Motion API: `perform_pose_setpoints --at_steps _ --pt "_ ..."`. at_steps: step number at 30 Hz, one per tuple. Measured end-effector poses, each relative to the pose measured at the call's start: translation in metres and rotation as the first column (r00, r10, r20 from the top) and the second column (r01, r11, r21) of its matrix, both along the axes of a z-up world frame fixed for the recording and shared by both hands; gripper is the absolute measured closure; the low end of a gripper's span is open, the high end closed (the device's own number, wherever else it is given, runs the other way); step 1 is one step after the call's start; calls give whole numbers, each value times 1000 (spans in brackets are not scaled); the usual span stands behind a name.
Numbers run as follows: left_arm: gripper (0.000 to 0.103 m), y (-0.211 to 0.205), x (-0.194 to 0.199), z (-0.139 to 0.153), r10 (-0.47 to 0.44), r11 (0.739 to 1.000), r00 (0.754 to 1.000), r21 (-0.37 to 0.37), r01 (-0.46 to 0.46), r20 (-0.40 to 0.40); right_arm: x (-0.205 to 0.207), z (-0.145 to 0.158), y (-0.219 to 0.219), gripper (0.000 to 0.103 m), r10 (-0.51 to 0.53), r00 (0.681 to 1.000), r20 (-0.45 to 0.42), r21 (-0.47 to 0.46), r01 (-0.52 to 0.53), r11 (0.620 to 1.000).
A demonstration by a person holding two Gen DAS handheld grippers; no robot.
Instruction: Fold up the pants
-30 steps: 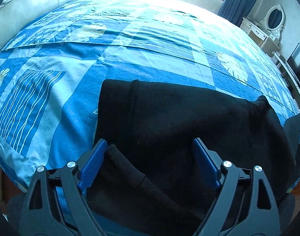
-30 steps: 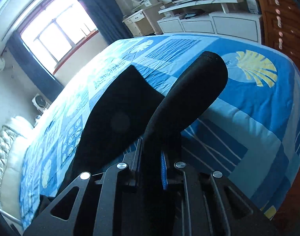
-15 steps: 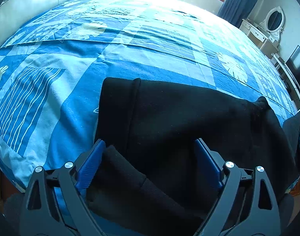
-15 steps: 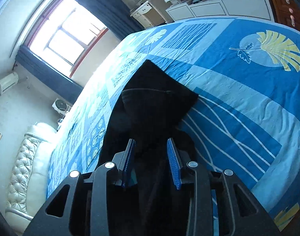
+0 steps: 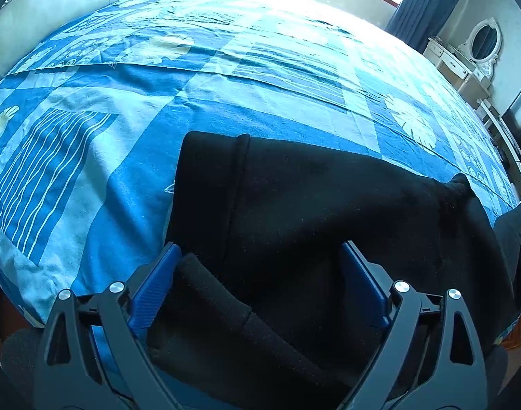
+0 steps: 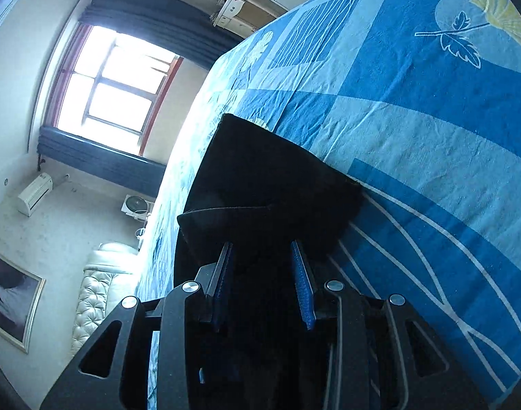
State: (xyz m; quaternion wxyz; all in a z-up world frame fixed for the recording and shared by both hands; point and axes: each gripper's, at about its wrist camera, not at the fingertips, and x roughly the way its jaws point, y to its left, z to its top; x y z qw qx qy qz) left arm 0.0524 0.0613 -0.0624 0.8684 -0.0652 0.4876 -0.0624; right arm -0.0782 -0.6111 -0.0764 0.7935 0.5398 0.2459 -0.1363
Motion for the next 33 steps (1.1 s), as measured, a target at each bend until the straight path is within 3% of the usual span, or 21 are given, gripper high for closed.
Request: perform_pose_setpoints --at_steps 2,8,13,18,23,25,33 --pt "9 -1 0 -1 5 1000 1000 5 -5 1 -1 4 1 95 18 1000 -4 -18 -18 1000" --pt "8 -2 1 -2 15 1000 1000 12 -15 1 -38 36 -11 95 -47 997 54 -93 52 994" --pt "8 -2 1 -2 21 1000 1000 11 -21 -2 -92 58 -31 96 -157 987 14 -207 157 966" --pt "8 -1 2 -2 25 1000 1000 9 -25 -1 -151 40 -46 96 -285 957 -62 -213 266 940" --pt "7 -1 1 -2 27 1000 1000 9 -27 0 -193 -4 -45 96 -358 923 -141 -149 338 929" --pt "7 -1 1 -2 29 1000 1000 8 -29 -1 -203 -18 -43 96 -382 914 -136 -117 368 922" --pt "7 0 0 -1 33 999 999 -1 -33 1 -212 -14 -43 95 -445 886 -133 -106 433 895"
